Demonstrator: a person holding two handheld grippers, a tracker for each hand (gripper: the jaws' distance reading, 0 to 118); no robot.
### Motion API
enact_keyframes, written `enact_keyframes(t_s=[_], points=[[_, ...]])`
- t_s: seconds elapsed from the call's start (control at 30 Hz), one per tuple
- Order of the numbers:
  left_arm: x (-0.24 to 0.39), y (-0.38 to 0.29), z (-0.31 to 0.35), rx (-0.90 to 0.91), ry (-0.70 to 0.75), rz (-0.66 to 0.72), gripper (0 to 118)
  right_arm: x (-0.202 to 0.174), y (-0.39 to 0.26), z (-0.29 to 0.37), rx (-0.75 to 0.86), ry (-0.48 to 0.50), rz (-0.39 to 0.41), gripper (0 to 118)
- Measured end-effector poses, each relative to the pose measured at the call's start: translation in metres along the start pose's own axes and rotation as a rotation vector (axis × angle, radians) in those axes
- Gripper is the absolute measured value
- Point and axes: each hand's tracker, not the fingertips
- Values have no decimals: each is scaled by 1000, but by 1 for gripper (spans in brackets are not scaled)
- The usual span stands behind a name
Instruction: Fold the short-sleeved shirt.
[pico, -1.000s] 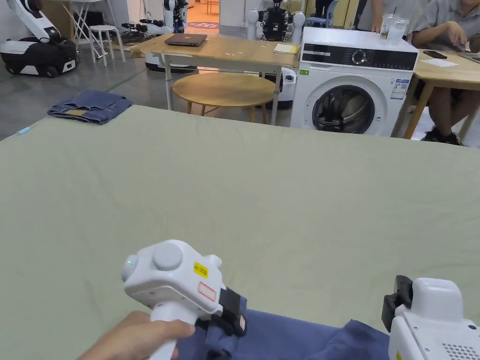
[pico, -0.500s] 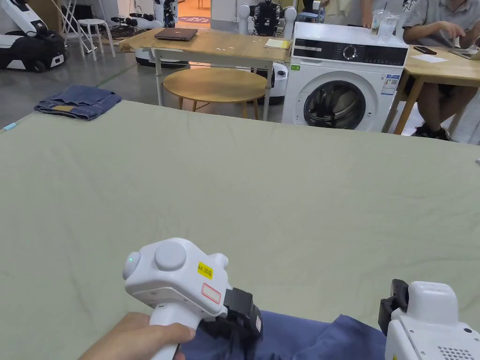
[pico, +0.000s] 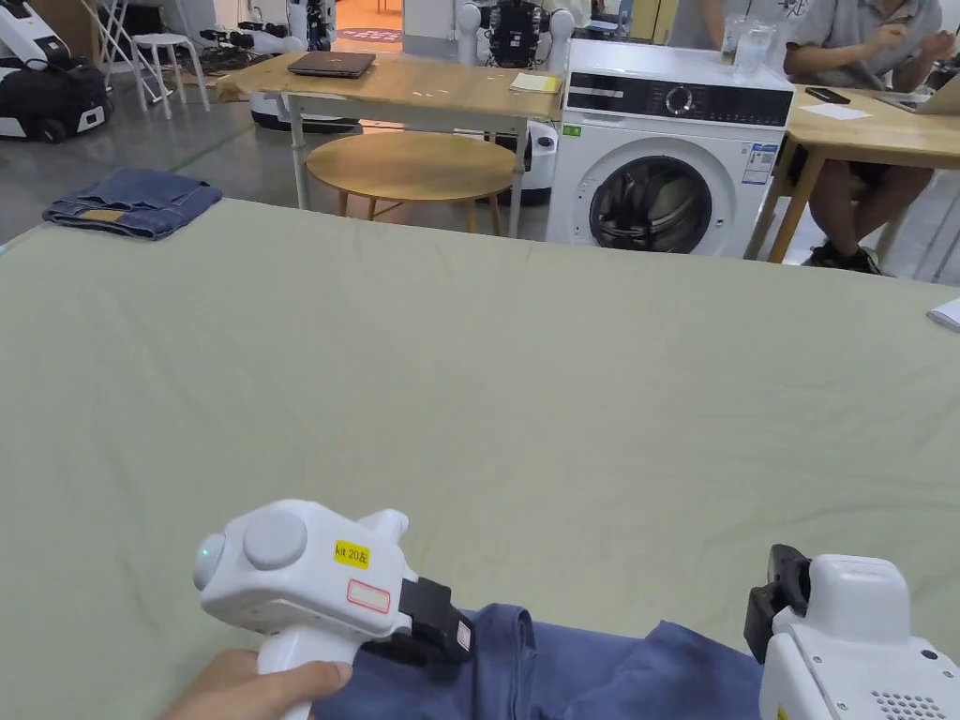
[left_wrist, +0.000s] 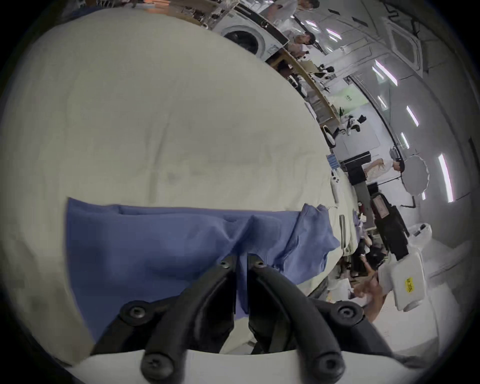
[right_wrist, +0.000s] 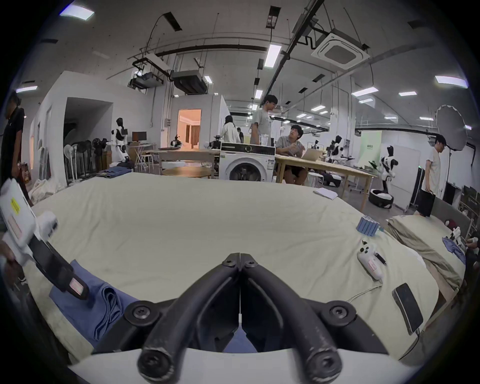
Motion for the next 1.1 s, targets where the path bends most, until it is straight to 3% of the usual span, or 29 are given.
enact_keyframes(t_s=[0.13,0.23,0.33,0.47,0.7,0.87,1.03,1.1], points=[[-12,-6,-34,-33,-188,61,3,1,1,4,16,4,2,0],[-17,-14,-63,-82,-140,88,0,0,2,5,21,2,4,0],[-22,-20,-73,-64,-215,136,0,1,2,6,20,0,9,0],[-9,-18,-74,-67,-155,58,0,1,3,7,25,1,6,0],[5,-13,-19,8,-47,-84,0,-3,9,10,45,5,22,0],[-29,-11,57,158,57,-67,0,-11,15,7,60,25,39,0],[-76,-11,105,175,130,-16,0,-22,17,3,65,51,45,0],[-94,-13,114,196,97,28,9,-26,18,3,72,66,40,0]])
